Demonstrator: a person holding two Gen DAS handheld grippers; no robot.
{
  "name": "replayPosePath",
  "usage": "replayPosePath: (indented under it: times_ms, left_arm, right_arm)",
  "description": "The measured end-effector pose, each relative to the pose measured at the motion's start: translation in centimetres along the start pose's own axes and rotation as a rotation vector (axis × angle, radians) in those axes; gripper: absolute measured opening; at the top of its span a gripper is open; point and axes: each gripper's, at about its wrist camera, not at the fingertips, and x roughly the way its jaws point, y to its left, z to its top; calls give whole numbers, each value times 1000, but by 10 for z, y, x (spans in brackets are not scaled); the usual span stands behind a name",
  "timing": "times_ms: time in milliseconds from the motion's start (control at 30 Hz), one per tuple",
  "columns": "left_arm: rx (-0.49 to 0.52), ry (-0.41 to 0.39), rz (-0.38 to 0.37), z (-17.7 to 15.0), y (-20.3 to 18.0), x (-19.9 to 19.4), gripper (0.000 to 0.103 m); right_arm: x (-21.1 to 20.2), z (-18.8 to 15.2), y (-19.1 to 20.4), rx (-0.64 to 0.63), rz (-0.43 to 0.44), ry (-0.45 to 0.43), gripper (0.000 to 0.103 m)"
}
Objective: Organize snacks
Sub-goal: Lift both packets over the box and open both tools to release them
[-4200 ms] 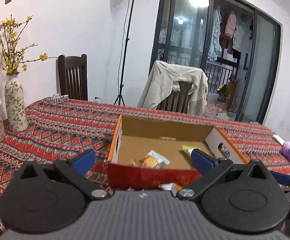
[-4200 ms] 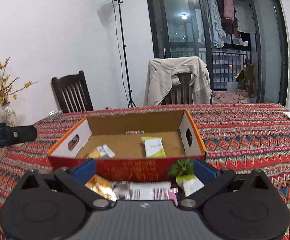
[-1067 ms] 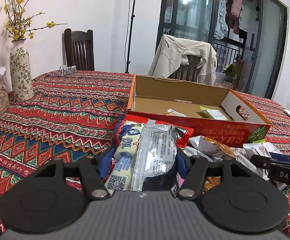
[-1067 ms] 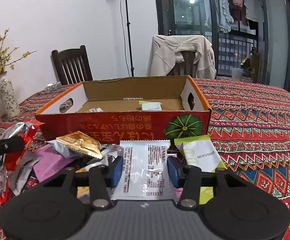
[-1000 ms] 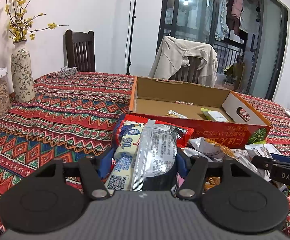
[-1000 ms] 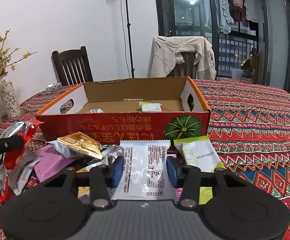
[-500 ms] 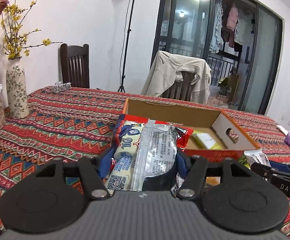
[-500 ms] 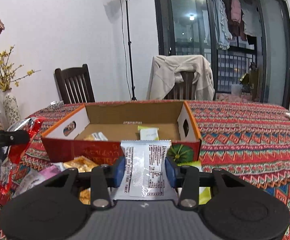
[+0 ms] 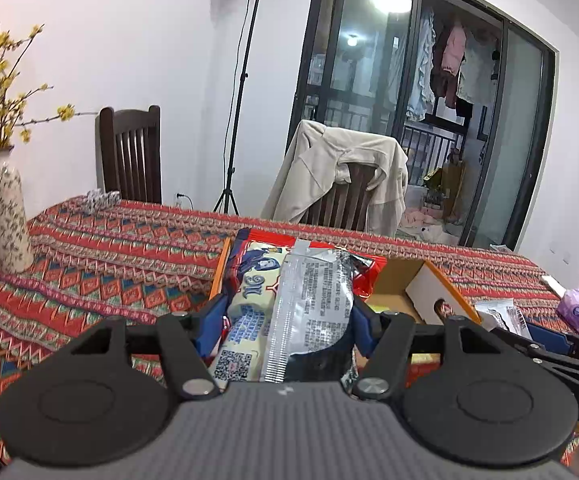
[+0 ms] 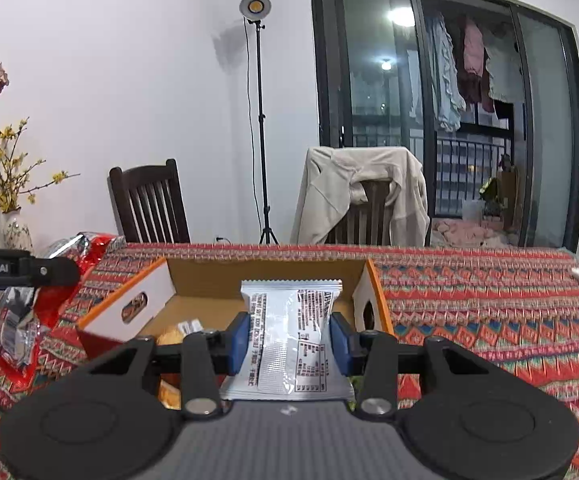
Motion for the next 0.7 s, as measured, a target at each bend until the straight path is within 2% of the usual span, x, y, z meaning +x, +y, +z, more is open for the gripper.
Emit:
replayPosePath:
  times_ms: [333,600,700]
  left_arm:
    - [-33,-14,2,34,-5,33,64]
    - [-70,-12,4,48,-12,71,64]
    - [-62,-29,46,45,-14,89,64]
  right_arm:
    - [29,41,-4,-5,-9,-51,42]
    - [66,60,-13,57,-16,-58,42]
    - [83,58,-15,81,-41,-60,42]
